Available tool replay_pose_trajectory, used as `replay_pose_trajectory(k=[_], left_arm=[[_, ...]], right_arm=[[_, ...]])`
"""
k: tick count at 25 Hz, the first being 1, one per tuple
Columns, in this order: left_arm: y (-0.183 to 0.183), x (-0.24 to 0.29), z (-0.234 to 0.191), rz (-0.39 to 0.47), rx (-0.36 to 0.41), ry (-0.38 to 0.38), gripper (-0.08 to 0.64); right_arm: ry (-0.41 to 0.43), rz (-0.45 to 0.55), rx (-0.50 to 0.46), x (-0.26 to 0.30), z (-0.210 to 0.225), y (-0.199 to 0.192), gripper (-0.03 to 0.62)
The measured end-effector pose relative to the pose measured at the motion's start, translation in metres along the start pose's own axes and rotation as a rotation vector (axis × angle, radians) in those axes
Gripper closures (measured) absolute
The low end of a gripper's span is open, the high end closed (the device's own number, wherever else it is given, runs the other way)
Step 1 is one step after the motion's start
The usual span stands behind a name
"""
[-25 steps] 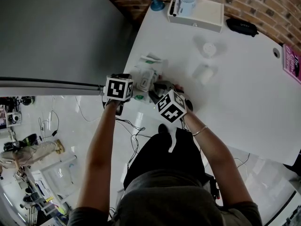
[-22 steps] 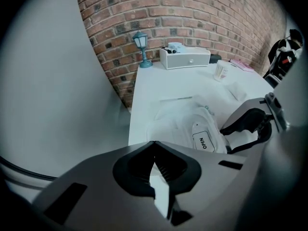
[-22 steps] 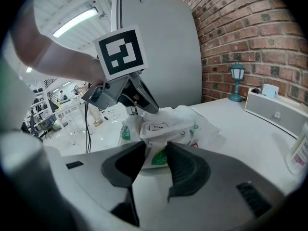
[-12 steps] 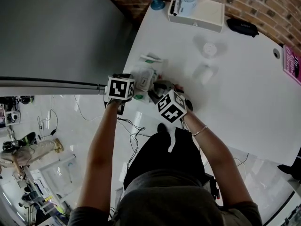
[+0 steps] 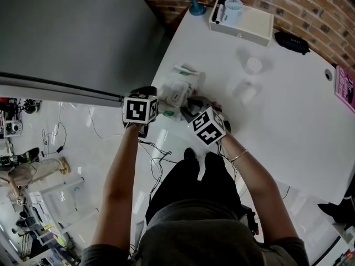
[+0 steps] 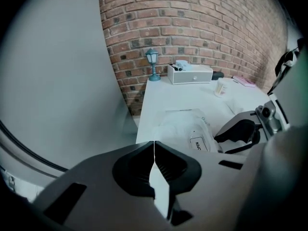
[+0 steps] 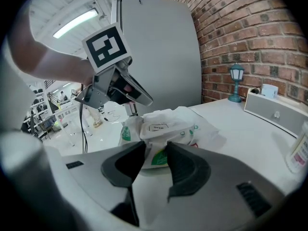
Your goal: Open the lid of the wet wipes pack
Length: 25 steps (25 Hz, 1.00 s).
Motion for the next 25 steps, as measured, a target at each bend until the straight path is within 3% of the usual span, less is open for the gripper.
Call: replay_pose_trajectory(k=[4,10,14,25], left_arm=[[-0.007,-0.008,-0.003,0.022,-0.025,0.005,0.535],[-0.015,-0.019,-0.009,0.059,-0.047,0.042,0.535],[-0.024,-0.023,-0.011,0.077,-0.074,0.049,0.535],[-0.034,-0.047,-0.016,0.161,-0.17,0.055,0.535]], right_arm=[[0.002,0.009,0.016,-0.001,0.0,-0.001,0.436],[-0.005,0.05,0.113,-0.006,-0.001,0.0,0.445],[-0.059,0.077,0.121,-0.016,-0.005,0.002,0.49],[-0.151,0.215,0.137,-0.053,-0.01,0.026,0.514]])
Point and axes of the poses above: the fingertips, and each gripper's own axes: x forward along the fingers, z to its right, y out of its top, the point moved 9 cm from there along -x, backward along the fingers, and after that the axes turned 15 degrees about y, right-handed, at the moved point
